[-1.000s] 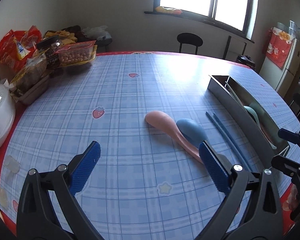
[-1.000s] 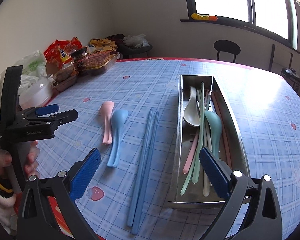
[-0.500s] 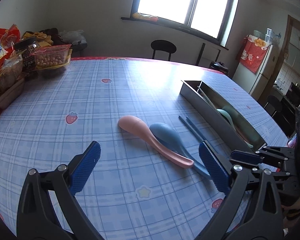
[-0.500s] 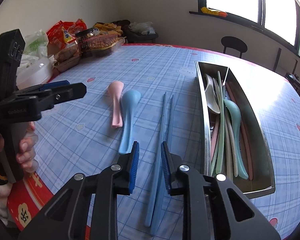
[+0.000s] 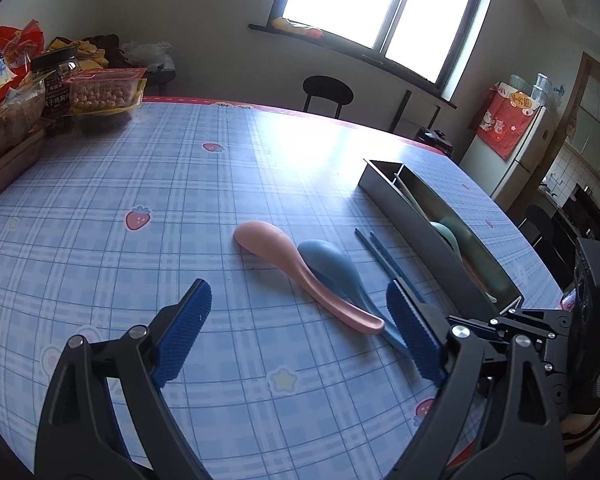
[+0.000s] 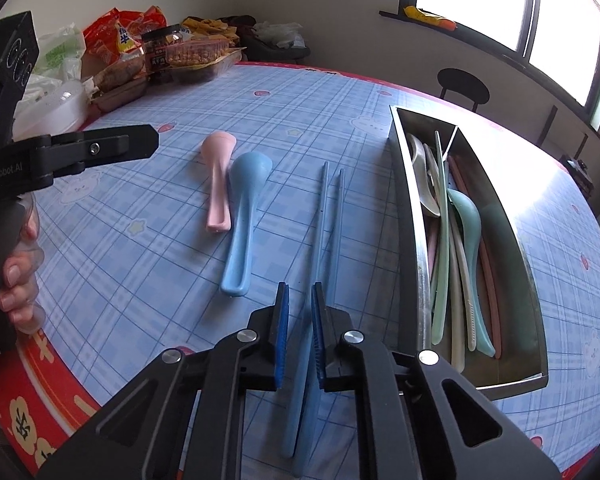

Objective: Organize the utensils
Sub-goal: 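Move the left tool to the pink spoon while the right tool approaches a blue chopstick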

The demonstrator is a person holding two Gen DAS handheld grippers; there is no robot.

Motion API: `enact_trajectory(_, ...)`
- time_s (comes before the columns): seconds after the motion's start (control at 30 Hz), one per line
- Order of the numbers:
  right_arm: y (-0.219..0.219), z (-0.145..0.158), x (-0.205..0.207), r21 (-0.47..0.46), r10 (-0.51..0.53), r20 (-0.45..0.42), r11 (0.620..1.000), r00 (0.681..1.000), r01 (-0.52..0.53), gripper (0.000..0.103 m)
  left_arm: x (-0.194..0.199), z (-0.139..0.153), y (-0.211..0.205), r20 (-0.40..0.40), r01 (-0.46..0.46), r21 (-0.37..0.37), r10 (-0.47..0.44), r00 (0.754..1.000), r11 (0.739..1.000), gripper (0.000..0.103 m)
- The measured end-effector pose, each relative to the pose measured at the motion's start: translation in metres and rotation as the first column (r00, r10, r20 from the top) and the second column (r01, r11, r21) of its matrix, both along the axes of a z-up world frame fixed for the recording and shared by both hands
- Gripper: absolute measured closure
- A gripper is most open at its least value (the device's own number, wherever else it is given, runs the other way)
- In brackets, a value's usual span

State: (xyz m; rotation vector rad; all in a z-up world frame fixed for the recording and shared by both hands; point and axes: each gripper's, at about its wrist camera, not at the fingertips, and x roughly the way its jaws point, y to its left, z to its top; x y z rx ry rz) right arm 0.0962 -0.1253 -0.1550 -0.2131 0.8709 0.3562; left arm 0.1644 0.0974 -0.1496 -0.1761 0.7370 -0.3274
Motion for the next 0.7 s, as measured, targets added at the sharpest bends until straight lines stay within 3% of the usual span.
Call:
enact_trajectory(0.3, 0.006, -0.004, -0.001, -0.070, -0.046, -0.023, 0.997, 0.999, 0.044, 0.091, 0.001, 0.000, 0.002, -0.011, -0.011, -0.001, 0.011, 1.000, 1.000, 0.019)
enact_trajectory(0.7, 0.023, -0.005, -0.002, -0.058, -0.051, -0.032, 0.997, 0.998, 0.049, 0.096, 0.007, -0.008, 0.011, -0.059, -0.025, -0.037, 0.022, 0.998, 0.999, 0.027)
